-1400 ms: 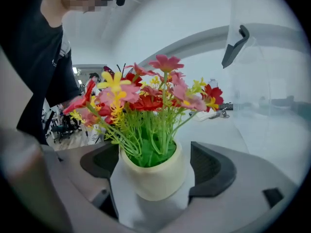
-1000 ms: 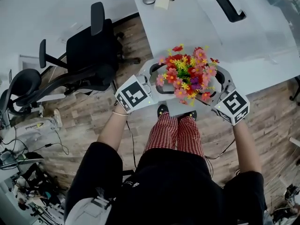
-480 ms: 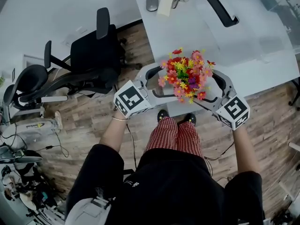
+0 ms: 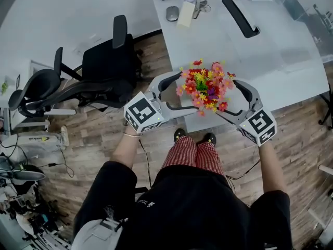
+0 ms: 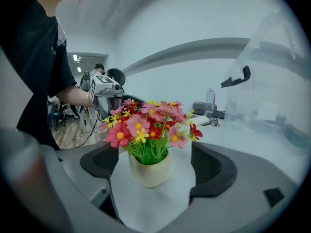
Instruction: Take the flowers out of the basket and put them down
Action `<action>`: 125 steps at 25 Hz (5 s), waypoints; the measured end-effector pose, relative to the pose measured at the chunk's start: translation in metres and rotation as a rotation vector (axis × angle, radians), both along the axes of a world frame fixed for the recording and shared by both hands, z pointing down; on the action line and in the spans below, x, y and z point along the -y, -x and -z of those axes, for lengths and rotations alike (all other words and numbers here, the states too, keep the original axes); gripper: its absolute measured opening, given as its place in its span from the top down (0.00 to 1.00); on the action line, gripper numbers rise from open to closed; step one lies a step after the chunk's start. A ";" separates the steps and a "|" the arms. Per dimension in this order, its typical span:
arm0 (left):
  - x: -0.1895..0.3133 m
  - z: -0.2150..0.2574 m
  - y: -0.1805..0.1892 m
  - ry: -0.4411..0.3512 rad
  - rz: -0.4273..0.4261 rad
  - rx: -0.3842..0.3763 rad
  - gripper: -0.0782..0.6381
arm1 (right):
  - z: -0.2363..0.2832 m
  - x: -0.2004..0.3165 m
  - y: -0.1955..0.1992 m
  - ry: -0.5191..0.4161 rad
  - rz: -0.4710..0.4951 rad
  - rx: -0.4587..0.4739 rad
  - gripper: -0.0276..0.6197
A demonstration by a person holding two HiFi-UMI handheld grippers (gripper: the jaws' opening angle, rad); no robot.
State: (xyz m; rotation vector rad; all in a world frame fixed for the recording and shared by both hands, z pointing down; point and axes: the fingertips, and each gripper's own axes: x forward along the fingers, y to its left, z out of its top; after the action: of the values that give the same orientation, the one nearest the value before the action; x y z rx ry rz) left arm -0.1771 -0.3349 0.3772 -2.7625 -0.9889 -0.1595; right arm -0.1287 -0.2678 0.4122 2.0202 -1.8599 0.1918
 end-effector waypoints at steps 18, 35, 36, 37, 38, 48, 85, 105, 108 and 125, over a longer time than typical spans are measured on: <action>-0.025 0.043 0.005 -0.030 -0.018 -0.088 0.23 | 0.052 -0.013 0.020 -0.105 0.059 0.002 0.25; -0.058 0.078 0.012 -0.096 -0.085 -0.143 0.23 | 0.115 -0.017 0.038 -0.273 0.044 -0.083 0.25; -0.060 0.081 0.013 -0.097 -0.089 -0.150 0.23 | 0.119 -0.018 0.040 -0.281 0.045 -0.085 0.25; -0.062 0.084 0.014 -0.099 -0.093 -0.159 0.23 | 0.122 -0.018 0.042 -0.284 0.044 -0.086 0.25; -0.064 0.087 0.014 -0.101 -0.094 -0.169 0.24 | 0.125 -0.019 0.042 -0.287 0.043 -0.088 0.25; -0.069 0.114 0.017 -0.102 -0.067 -0.259 0.38 | 0.151 -0.026 0.040 -0.353 -0.006 -0.134 0.45; -0.061 0.154 0.024 -0.051 0.003 -0.347 0.88 | 0.197 -0.027 0.051 -0.498 -0.049 -0.047 0.93; -0.061 0.145 0.025 -0.057 -0.007 -0.308 0.88 | 0.190 -0.021 0.064 -0.475 -0.036 -0.073 0.93; -0.060 0.141 0.026 -0.077 -0.003 -0.297 0.88 | 0.189 -0.020 0.064 -0.481 -0.035 -0.062 0.93; -0.059 0.122 0.028 -0.055 0.008 -0.246 0.88 | 0.166 -0.016 0.075 -0.435 -0.037 -0.023 0.93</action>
State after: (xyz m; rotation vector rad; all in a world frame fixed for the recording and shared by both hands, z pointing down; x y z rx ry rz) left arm -0.2049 -0.2764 0.2548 -2.6553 -0.8952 0.1468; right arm -0.2037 -0.2520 0.2458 2.3219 -1.9809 -0.2484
